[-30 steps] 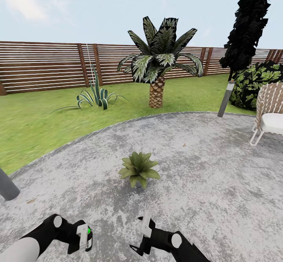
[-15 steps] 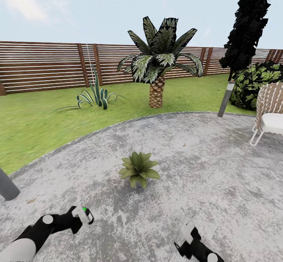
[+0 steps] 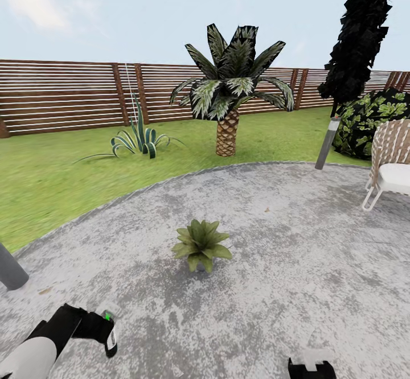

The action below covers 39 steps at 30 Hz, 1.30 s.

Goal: Pick up the pesticide atomizer in the garden and spray insectifuge to fully cover both potted plants in the garden.

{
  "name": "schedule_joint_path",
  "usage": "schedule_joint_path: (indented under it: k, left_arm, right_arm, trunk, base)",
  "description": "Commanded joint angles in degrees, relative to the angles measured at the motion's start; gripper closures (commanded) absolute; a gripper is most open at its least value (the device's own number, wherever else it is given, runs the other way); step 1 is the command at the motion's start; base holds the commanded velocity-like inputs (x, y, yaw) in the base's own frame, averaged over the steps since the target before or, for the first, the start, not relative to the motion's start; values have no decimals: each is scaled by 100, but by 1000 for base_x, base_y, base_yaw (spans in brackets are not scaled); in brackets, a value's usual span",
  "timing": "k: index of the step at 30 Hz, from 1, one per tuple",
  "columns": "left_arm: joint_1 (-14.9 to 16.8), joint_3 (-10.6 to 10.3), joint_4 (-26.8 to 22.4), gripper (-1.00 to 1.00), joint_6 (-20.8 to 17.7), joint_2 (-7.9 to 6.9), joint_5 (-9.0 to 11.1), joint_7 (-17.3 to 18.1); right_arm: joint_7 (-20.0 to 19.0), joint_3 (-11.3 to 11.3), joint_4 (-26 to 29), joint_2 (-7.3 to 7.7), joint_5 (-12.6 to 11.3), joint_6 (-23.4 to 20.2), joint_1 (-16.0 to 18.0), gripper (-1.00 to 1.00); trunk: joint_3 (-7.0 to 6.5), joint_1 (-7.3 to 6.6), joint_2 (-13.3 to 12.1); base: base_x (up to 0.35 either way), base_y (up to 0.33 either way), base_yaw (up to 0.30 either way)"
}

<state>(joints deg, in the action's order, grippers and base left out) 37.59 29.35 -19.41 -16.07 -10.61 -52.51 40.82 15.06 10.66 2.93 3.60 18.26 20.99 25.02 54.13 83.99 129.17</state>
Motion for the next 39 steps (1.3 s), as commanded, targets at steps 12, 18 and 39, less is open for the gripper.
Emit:
schedule_joint_path:
  k: [12, 18, 39]
  left_arm:
    - [315, 18, -14, 100, -721, 14, -80, 325]
    - [322, -75, -15, 100, -731, 5, -140, 354]
    - [477, -601, -28, 100, -1460, 149, -268, 357]
  right_arm:
    - [18, 42, -10, 4, -134, 27, -3, -100]
    - [23, 50, -4, -12, -367, 42, -4, -100]
    - [14, 42, -3, 9, -674, 63, -4, -100]
  trunk:
    - [5, -1, 2]
    - [5, -1, 2]
    - [5, -1, 2]
  base:
    - [0, 0, 0]
    - [0, 0, 0]
    - [229, 1, 0]
